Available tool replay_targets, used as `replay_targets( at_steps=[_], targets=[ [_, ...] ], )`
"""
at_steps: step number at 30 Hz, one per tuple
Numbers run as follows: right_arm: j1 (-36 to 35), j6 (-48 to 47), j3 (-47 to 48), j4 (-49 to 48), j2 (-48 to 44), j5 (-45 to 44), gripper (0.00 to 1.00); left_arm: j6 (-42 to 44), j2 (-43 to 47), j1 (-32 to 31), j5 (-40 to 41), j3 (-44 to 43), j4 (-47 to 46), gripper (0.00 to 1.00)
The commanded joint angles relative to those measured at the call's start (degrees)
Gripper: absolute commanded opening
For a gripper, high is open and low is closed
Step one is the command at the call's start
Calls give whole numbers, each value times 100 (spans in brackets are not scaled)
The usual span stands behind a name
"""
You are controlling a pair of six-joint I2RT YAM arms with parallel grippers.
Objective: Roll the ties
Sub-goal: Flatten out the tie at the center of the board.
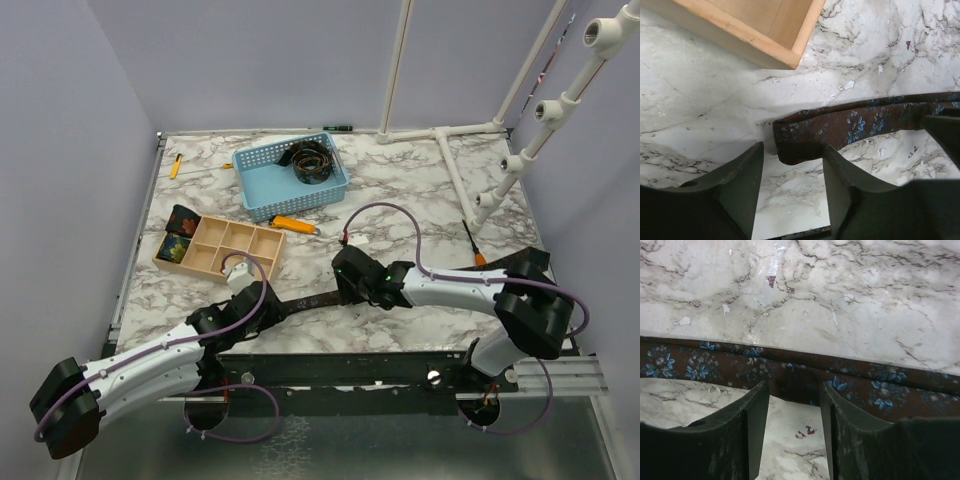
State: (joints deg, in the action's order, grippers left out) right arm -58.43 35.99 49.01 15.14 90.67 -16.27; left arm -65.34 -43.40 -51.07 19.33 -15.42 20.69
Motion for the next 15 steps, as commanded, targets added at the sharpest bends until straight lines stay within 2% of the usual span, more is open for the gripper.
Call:
replay_targets(
  at_steps=[1, 6, 11, 15],
  targets=[
    [-30, 197, -251, 286, -743, -449, 49, 168, 219, 27, 213, -420, 486, 47],
    [217, 127, -777, -3, -1465, -109, 47, 325, 104, 34, -181, -871, 462, 24],
    [462, 91, -1199, -410, -1698, 364, 40, 443, -333, 32, -793, -694, -163, 12],
    [469, 172, -1299, -508, -1723, 415, 37, 430, -641, 35, -433, -427, -339, 0]
  ],
)
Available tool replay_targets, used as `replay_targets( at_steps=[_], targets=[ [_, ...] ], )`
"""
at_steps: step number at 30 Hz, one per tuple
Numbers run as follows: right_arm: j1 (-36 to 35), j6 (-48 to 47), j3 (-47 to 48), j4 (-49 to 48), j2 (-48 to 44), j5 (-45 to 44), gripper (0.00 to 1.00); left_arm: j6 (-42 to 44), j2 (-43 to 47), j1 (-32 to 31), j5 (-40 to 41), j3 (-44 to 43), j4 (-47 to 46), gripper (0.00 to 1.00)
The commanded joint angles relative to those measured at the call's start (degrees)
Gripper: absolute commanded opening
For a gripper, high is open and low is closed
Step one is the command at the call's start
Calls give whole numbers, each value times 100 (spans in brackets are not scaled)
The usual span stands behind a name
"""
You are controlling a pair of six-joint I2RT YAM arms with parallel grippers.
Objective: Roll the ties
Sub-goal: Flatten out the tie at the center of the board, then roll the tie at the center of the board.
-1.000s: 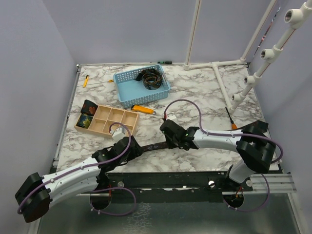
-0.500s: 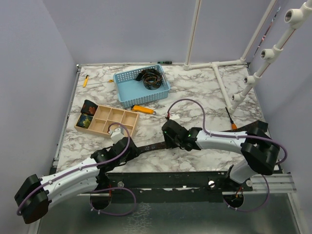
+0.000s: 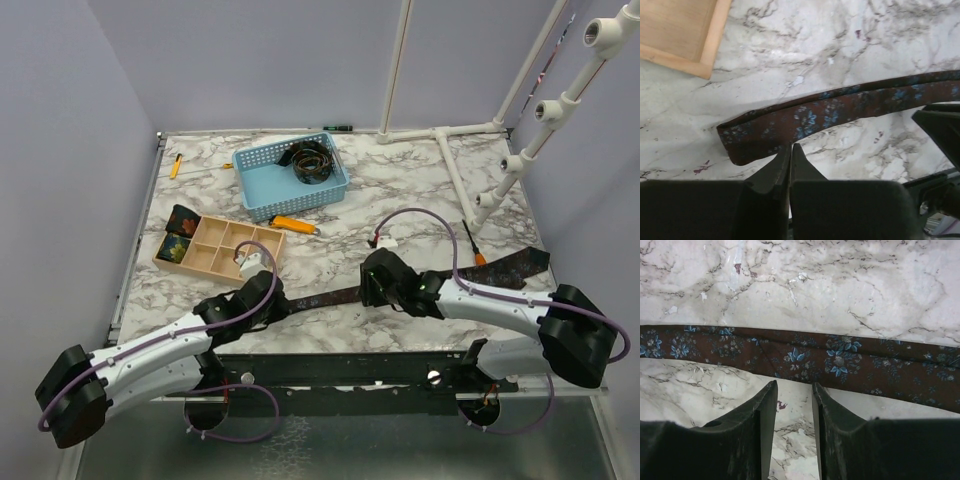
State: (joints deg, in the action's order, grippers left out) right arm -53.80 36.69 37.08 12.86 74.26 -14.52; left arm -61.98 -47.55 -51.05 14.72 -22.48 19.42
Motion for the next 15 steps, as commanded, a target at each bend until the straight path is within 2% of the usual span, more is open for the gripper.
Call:
replay_targets(
  at_steps=[1, 8, 12, 15],
  targets=[
    [4, 129, -127, -289, -110, 215, 37, 68, -251, 33, 188, 343, -196, 0],
    [3, 263, -371, -144, -597, -163, 37, -135, -388, 253, 763, 736, -142, 0],
    [28, 391, -518, -49, -917, -818, 37, -52, -567, 299, 802, 735, -163, 0],
    [520, 472, -512, -9, -807, -1196, 38, -7, -672, 309, 845, 711, -204, 0]
  ],
)
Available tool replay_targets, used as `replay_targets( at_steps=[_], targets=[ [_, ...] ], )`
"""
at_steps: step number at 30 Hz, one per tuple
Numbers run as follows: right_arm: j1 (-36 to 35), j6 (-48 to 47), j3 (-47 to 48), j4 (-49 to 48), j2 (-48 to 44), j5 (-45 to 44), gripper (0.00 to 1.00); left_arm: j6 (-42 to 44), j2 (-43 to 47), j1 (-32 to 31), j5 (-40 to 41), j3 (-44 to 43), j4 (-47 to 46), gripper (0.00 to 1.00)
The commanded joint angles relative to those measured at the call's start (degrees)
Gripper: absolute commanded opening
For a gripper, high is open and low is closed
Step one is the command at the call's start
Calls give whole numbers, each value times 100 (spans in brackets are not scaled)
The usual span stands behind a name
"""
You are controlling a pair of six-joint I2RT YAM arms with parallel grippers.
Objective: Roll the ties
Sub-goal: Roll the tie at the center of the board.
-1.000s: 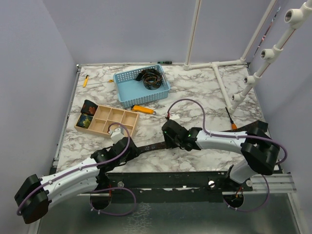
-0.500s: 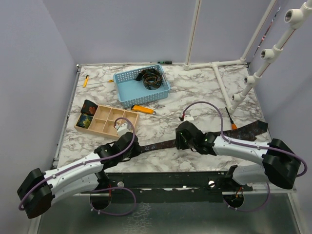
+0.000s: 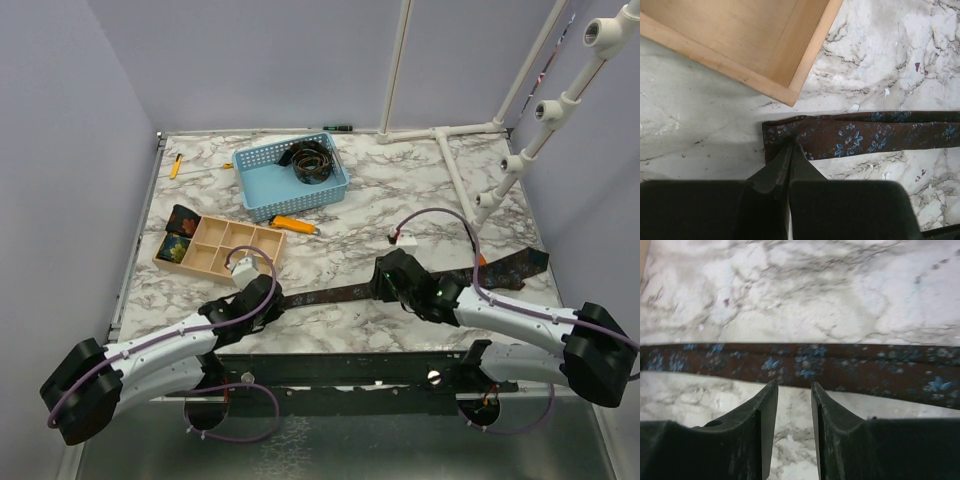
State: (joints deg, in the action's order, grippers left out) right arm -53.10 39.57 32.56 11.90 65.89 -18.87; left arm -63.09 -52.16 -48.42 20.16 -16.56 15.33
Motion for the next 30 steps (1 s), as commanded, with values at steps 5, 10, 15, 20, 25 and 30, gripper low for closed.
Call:
replay_targets(
  at_steps=[5, 10, 15, 20, 25, 30],
  targets=[
    [1914, -93, -232, -546, 625, -372, 34, 247, -381, 53, 325, 31, 98, 2],
    [1988, 61, -135, -196, 981, -209, 30, 441, -486, 53, 316, -136, 101, 6],
    [1980, 811, -366, 571, 805, 243, 28, 603, -526, 52, 289, -251, 99, 14],
    [1986, 1568, -911, 1076, 71, 711, 28, 817, -655, 56, 100, -339, 100, 19],
    [1979, 1772, -996, 1523, -769, 690, 31, 969, -716, 55, -205, -380, 113, 20],
    [1677, 965, -414, 1295, -1159, 829, 41, 930, -195, 56, -357, -422, 169, 31]
  ],
)
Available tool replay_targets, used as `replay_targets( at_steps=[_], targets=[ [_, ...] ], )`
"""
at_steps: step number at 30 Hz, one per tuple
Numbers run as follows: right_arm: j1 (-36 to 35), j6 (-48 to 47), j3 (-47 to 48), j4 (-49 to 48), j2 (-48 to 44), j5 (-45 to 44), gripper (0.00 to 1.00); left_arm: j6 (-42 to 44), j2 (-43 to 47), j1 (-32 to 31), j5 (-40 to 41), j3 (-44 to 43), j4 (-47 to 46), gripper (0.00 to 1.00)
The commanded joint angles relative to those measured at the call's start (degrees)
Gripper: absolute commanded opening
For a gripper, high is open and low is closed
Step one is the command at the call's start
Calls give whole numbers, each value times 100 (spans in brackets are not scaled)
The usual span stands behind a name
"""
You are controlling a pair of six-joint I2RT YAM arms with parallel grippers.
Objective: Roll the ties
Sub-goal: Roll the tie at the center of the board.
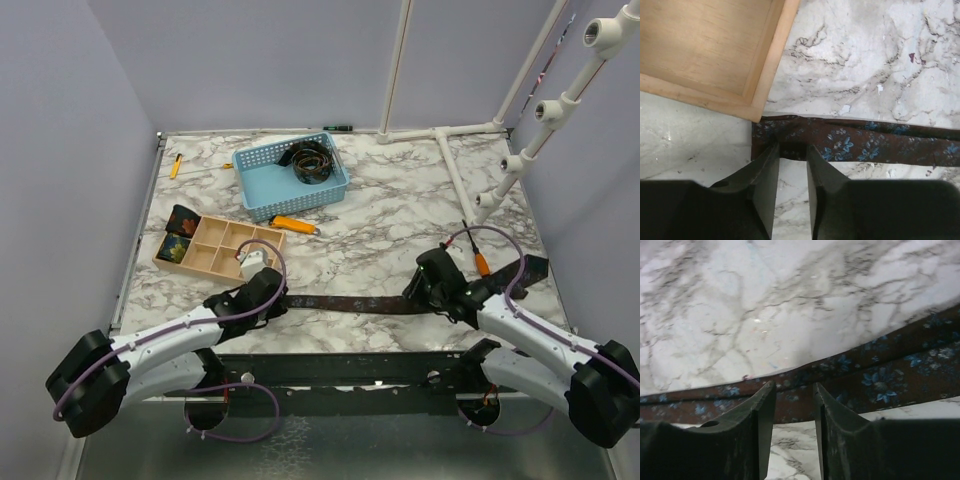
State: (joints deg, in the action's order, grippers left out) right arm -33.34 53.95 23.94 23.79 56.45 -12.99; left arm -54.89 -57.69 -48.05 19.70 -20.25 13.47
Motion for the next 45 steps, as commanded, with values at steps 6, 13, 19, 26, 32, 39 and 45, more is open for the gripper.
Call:
replay_targets(
  at_steps=[6, 13, 19, 26, 32, 39, 45],
  targets=[
    [-977, -1379, 889, -2111, 705, 2232, 35, -207, 1586, 16, 195, 45, 710, 61],
    [-1838, -1338, 2148, -2699, 2817, 2243, 19, -459, 1594, 31, 777, -124, 1458, 63],
    [-2164, -1318, 2919, -2567, 3925, 2109, 11, -305, 976, 38, 769, -195, 1347, 61],
    [-2341, -1289, 3099, -2151, 4446, 1935, 8, -326, 1269, 45, 773, 69, 1142, 62],
    [-2339, -1197, 3017, -1896, 4587, 1602, 7, -274, 1263, 45, 693, 163, 983, 61],
    [-2336, -1231, 3016, -1737, 4761, 1438, 6, -61, 1166, 44, 545, 179, 724, 58],
    [-2339, -1275, 2772, -1877, 4752, 1388, 6, -42, 991, 42, 430, 224, 546, 48]
  ],
)
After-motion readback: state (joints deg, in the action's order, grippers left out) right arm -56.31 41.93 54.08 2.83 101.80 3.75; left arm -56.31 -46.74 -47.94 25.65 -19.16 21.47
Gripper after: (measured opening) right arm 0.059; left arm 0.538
